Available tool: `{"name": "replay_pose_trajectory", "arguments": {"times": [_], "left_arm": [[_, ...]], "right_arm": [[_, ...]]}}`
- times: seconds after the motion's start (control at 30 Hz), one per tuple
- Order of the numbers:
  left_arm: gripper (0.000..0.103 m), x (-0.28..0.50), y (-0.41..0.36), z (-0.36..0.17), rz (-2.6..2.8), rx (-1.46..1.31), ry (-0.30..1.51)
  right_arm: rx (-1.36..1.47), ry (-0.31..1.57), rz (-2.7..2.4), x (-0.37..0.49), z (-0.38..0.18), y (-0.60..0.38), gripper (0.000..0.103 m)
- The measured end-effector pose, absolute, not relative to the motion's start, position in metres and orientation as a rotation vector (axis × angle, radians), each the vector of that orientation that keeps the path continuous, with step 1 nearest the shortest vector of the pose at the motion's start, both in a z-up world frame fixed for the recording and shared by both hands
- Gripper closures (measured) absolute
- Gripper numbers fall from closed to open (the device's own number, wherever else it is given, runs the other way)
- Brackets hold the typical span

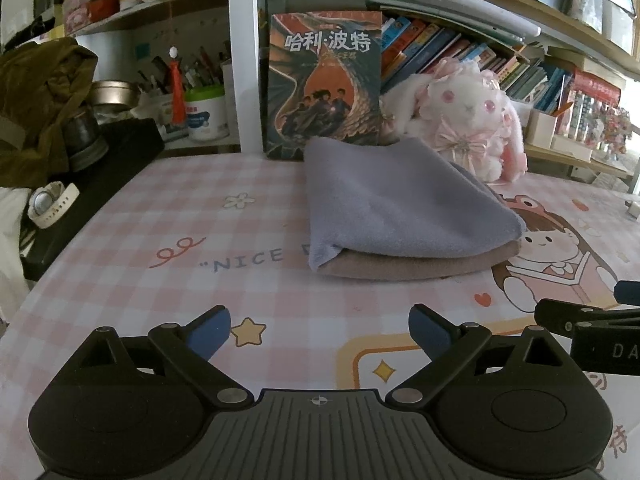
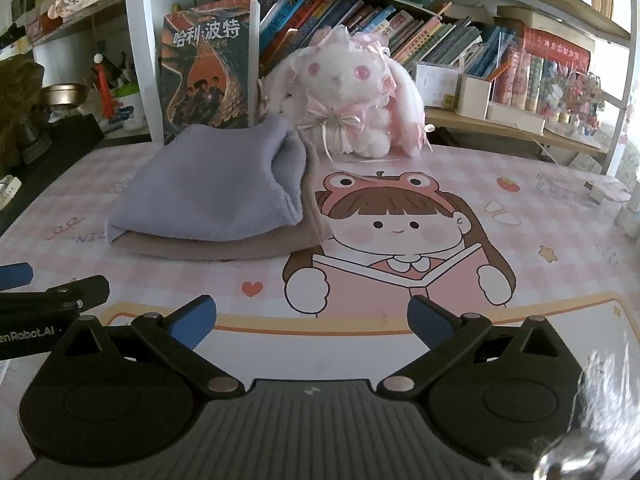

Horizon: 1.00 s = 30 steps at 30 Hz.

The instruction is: Fold clothes

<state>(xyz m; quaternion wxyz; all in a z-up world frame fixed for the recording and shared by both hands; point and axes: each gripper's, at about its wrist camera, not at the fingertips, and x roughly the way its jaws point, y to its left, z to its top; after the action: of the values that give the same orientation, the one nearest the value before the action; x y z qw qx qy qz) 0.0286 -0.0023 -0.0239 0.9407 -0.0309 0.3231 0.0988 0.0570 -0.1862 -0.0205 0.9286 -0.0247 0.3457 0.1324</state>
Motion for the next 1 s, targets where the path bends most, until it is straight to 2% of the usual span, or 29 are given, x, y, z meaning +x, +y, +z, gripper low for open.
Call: {"name": "replay_pose_trajectory", "arguments": {"times": [1.0], "left_arm": [[0.005,0.0299,0.0003,-0.0245,0.199,-0.086,0.666]], "right_arm": [[-0.031,0.727,0.254,0.0559,-0.0242,-0.1860,0.000]]}}
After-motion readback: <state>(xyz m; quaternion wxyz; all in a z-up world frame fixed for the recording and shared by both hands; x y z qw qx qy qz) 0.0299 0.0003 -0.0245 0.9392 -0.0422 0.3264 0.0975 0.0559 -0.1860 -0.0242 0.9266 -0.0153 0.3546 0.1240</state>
